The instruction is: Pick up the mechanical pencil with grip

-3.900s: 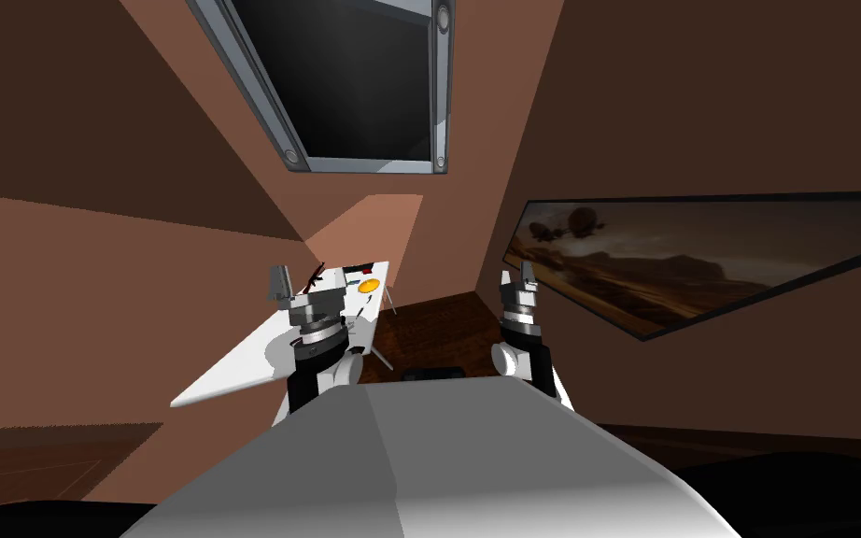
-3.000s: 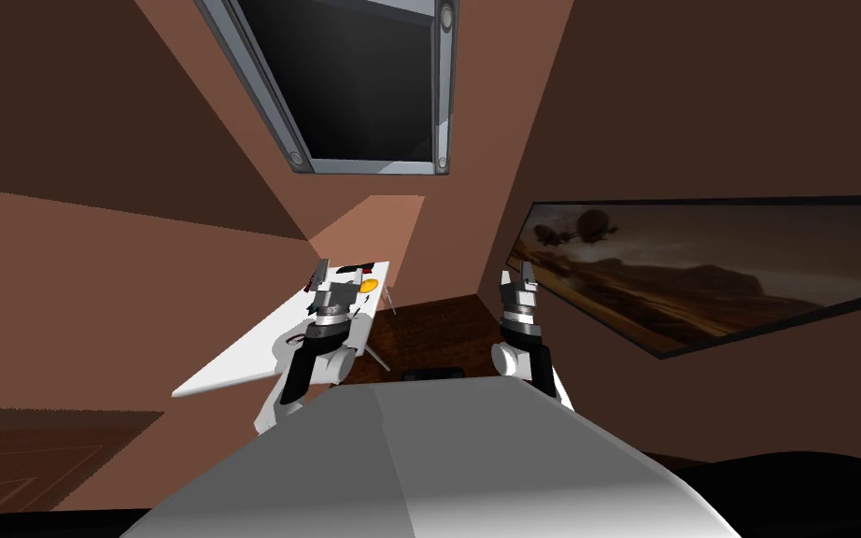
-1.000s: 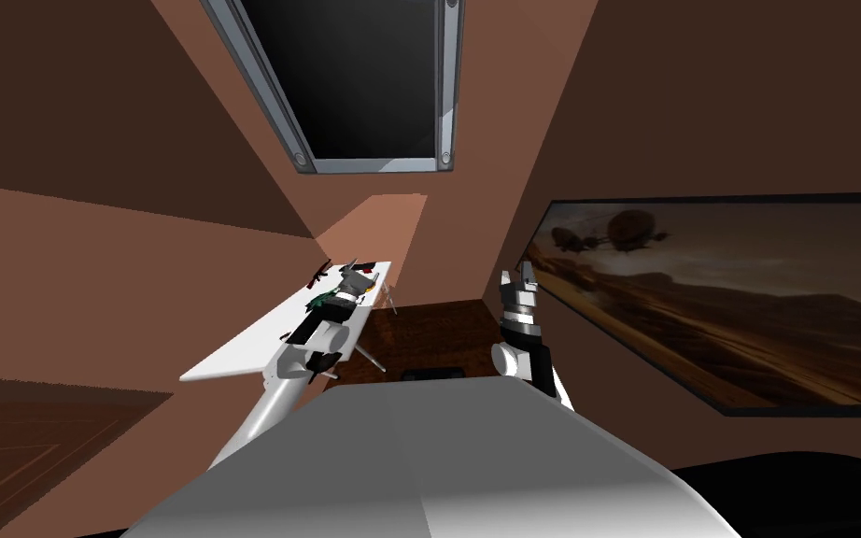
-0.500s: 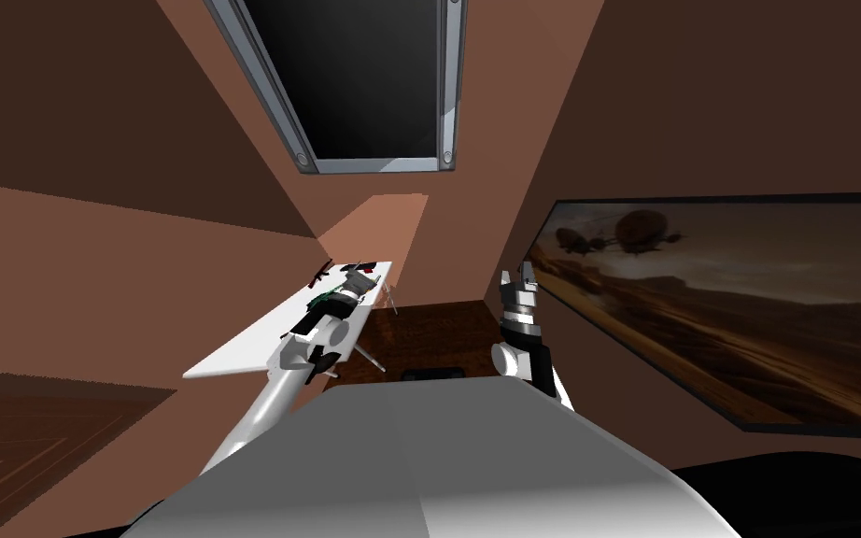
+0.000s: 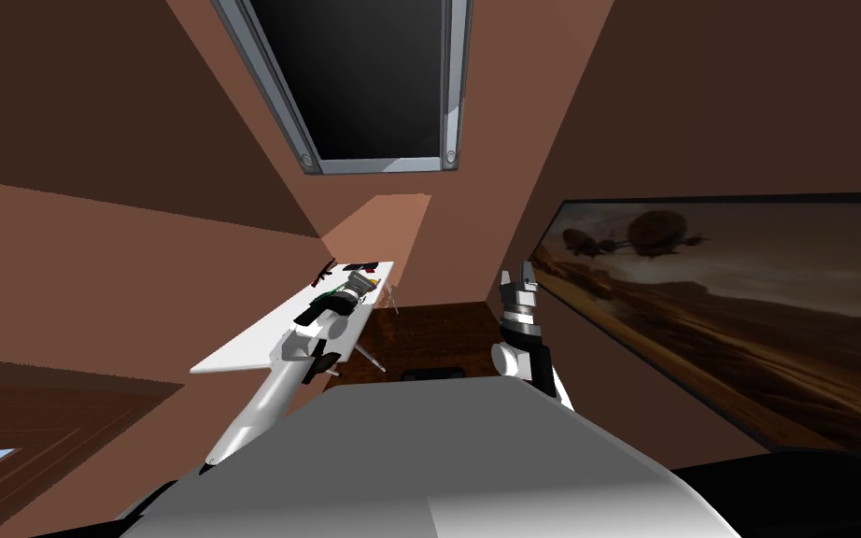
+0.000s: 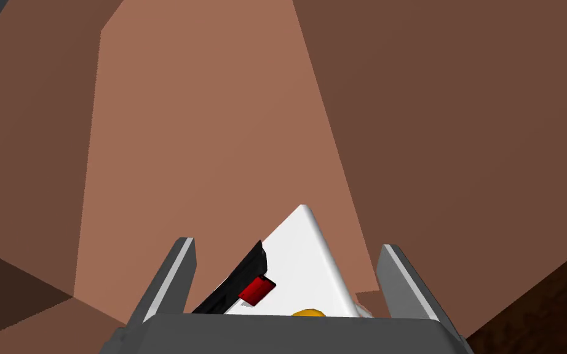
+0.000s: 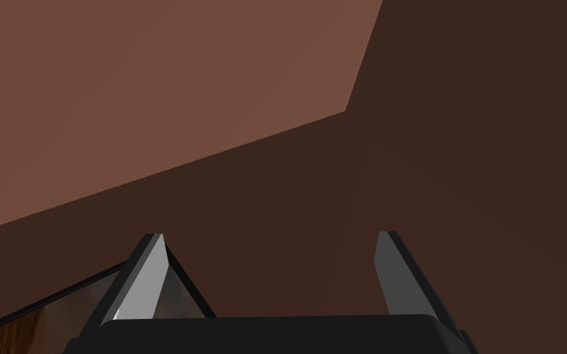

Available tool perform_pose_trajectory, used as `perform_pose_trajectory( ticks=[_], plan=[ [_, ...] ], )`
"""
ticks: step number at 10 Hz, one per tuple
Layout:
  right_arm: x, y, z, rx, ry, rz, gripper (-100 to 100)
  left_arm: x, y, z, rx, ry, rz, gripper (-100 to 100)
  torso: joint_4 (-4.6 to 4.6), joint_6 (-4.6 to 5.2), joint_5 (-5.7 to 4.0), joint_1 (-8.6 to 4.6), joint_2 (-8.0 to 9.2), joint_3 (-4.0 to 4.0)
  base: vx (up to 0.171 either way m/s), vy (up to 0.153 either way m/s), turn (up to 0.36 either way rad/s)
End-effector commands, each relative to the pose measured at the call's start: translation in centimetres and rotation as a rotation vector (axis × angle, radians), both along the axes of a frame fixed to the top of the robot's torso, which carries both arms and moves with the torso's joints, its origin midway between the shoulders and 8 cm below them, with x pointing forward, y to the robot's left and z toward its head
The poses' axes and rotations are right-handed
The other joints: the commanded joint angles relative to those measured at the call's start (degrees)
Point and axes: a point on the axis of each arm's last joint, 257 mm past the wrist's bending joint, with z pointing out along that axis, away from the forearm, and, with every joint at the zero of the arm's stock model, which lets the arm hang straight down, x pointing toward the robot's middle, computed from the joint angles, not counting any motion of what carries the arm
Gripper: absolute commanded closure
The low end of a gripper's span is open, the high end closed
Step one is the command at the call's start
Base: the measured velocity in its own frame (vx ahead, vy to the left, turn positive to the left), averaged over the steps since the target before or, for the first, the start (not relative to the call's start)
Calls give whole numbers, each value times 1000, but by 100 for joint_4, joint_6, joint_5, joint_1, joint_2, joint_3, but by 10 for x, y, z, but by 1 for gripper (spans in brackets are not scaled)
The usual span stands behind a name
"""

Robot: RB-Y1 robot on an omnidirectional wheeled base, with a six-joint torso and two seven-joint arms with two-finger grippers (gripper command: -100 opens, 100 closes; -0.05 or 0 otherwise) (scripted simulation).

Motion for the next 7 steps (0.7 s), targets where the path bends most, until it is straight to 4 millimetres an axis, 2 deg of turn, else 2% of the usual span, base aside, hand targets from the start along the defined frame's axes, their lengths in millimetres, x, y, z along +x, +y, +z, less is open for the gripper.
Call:
perform_pose_trajectory(
  ticks=[1,3,4,7],
  plan=[
    [0,0,0,0,0,0,0,3,4,-13,-18,55,6,-100,0,0,0,0,0,0,24,-3,23],
    [0,0,0,0,0,0,0,7,12,-32,-53,131,17,-100,0,1,1,3,-1,0,26,1,35],
    [0,0,0,0,0,0,0,7,12,-33,-53,136,18,-100,0,1,1,4,1,0,10,1,-2],
    [0,0,0,0,0,0,0,13,27,-62,-131,252,44,-100,1,1,1,3,4,2,22,2,43]
  ],
)
